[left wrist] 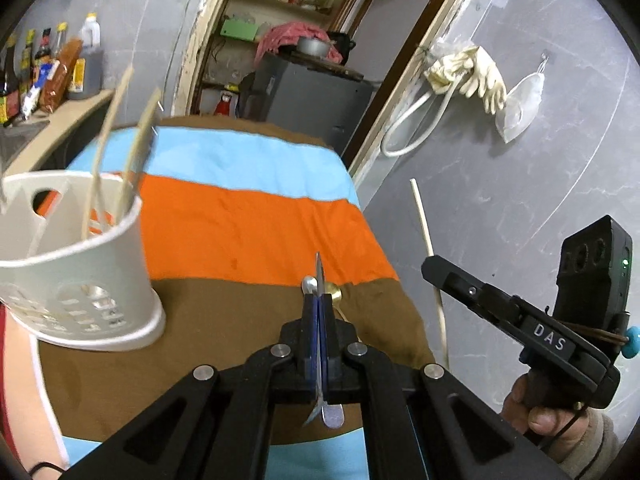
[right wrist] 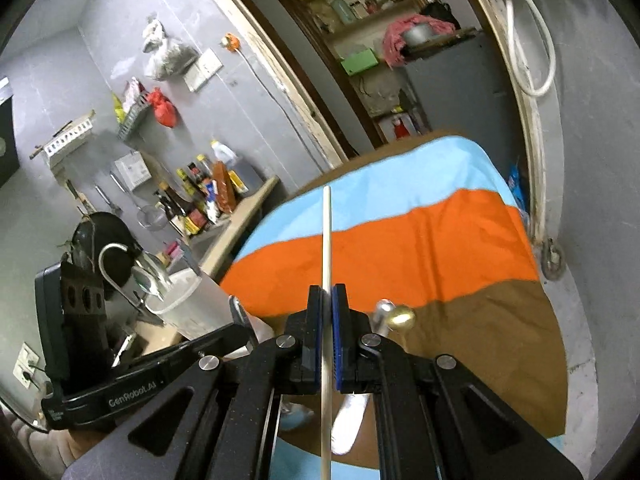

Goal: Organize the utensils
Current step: 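Lift the chopstick with the right tool while the left tool lifts the knife, then carry the chopstick with the right tool over the caddy while the left tool carries the knife there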

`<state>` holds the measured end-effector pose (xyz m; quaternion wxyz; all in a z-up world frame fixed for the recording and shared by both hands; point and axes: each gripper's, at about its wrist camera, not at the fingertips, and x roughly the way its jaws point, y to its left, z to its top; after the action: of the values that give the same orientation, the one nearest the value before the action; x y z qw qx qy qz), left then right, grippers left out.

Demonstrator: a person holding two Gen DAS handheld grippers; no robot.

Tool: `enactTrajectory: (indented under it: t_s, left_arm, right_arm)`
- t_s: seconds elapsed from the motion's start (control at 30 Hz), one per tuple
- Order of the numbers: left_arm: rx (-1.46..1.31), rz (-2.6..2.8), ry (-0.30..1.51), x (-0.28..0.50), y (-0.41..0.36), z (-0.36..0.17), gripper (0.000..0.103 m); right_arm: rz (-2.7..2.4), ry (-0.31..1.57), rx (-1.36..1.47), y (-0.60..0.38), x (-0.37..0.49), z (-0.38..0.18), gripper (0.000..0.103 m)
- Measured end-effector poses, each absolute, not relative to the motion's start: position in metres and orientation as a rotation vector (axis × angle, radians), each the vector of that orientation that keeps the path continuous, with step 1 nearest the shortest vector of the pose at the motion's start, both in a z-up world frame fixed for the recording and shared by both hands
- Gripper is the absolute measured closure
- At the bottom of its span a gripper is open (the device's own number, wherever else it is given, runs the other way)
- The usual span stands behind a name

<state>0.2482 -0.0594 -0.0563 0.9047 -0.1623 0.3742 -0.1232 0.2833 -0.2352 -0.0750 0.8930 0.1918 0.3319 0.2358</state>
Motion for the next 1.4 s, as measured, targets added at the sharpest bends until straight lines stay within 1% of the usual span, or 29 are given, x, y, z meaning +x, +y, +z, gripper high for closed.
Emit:
enactTrajectory:
  t_s: [0.27, 0.57, 0.9, 1.13, 1.4]
  left_arm:
    - [-0.31, -0.246, 0.681, 0.233, -0.045, -0.026, 0.102]
    - [-0.32, -0.228, 0.6, 0.222, -0.024, 0.01, 0.102]
    - [-0.344, -0.148, 0.514, 0.204, 0.013, 0.049, 0.102]
    - [-0.362, -0.091, 0.452, 0.19, 0.05, 0.071, 0.102]
    - [-0.399, -0.012, 0.39, 0.178, 0.1, 0.083, 0.102]
  right_arm:
    - [0.546, 0.575, 0.414, -0.216, 0.282, -0.044, 0.099]
    - [0.592, 0.397, 0.414, -0.195, 0.287, -0.006, 0.098]
    - [0.676, 0.294, 0.359, -0.157, 0.288, 0.035, 0.098]
    - [0.727, 0.256, 0.381, -0.128, 0.291, 0.047, 0.098]
    - [0.759, 0.196, 0.388, -0.086, 0.298, 0.051, 0.098]
